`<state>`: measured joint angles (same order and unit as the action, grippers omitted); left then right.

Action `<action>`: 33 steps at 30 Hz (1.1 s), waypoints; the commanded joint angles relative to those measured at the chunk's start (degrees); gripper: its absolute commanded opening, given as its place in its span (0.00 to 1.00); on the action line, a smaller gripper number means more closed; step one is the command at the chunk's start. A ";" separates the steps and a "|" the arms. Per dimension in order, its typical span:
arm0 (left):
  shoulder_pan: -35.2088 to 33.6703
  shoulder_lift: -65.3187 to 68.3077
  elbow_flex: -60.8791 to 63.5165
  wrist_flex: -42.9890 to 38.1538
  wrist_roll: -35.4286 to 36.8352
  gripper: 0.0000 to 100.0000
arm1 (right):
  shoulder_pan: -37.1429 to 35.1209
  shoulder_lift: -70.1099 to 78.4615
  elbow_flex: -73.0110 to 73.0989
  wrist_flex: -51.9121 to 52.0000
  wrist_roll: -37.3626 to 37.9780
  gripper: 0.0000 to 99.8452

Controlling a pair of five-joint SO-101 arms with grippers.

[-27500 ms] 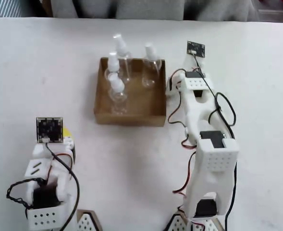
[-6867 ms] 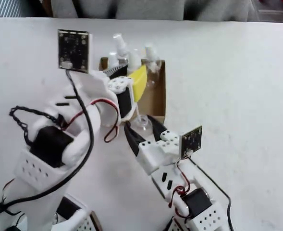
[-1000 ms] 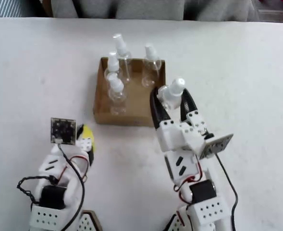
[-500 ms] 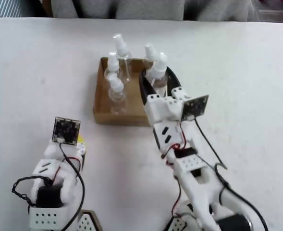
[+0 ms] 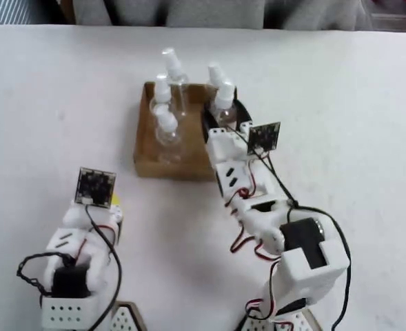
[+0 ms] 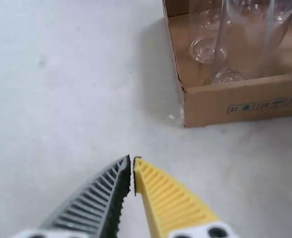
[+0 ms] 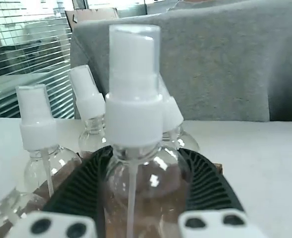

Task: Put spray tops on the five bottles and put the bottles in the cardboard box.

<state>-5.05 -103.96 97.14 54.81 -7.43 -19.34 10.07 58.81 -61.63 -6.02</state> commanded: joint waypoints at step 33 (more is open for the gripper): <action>-0.48 -0.48 -0.09 0.00 -0.44 0.02 | -1.01 6.99 -6.59 2.07 0.79 0.14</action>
<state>-5.05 -103.96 97.14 54.81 -7.43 -19.34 17.80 54.07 -61.63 -5.85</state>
